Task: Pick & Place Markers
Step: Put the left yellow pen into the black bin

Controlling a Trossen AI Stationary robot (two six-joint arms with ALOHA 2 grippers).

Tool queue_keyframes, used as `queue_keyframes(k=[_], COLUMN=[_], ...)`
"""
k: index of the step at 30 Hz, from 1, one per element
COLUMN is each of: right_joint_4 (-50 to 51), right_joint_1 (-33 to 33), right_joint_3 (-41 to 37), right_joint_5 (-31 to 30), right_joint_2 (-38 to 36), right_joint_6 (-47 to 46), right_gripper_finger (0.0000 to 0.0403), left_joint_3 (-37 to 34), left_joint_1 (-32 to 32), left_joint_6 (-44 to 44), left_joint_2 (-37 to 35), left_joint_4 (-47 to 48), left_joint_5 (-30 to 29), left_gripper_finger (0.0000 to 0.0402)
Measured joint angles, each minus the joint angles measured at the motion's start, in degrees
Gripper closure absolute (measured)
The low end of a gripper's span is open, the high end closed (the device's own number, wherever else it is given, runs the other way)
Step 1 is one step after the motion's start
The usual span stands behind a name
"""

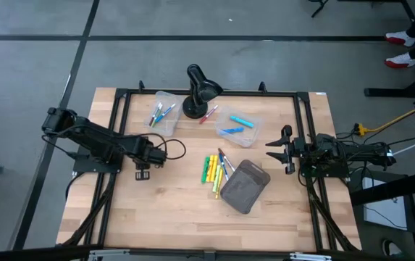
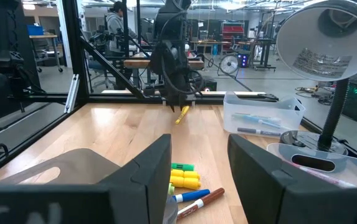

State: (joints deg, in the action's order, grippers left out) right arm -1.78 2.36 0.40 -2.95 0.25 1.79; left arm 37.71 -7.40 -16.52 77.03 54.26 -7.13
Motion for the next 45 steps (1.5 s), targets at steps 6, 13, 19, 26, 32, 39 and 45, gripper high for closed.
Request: queue_keyframes(k=[6, 13, 19, 26, 32, 39, 45], right_joint_4=[0.0, 0.0, 0.0, 0.0, 0.0, 0.0, 0.0], right_joint_1=[0.0, 0.0, 0.0, 0.0, 0.0, 0.0, 0.0], right_joint_3=[0.0, 0.0, 0.0, 0.0, 0.0, 0.0, 0.0], right_joint_5=[0.0, 0.0, 0.0, 0.0, 0.0, 0.0, 0.0], right_joint_2=[0.0, 0.0, 0.0, 0.0, 0.0, 0.0, 0.0], right_joint_6=[0.0, 0.0, 0.0, 0.0, 0.0, 0.0, 0.0], right_gripper_finger=[0.0246, 0.0246, 0.0246, 0.0246, 0.0246, 0.0246, 0.0246], left_joint_3=[2.3, 2.3, 2.3, 2.6, 2.5, 3.4, 8.3], left_joint_1=[0.0, 0.8, 2.7, 3.8, 3.9, 3.9, 3.8], left_joint_6=[2.9, 3.0, 3.0, 3.6, 5.4, 5.2, 2.1], left_joint_2=[0.0, 2.0, 9.1, 12.6, 12.7, 12.8, 13.0], left_joint_4=[-0.3, 0.0, 0.1, 0.2, -0.5, -0.8, -4.1], left_joint_5=[-0.9, -1.7, -1.7, 0.1, 3.5, 4.5, 5.8], left_gripper_finger=[0.0247, 0.0231, 0.0231, 0.024, 0.0314, 0.0381, 0.0379])
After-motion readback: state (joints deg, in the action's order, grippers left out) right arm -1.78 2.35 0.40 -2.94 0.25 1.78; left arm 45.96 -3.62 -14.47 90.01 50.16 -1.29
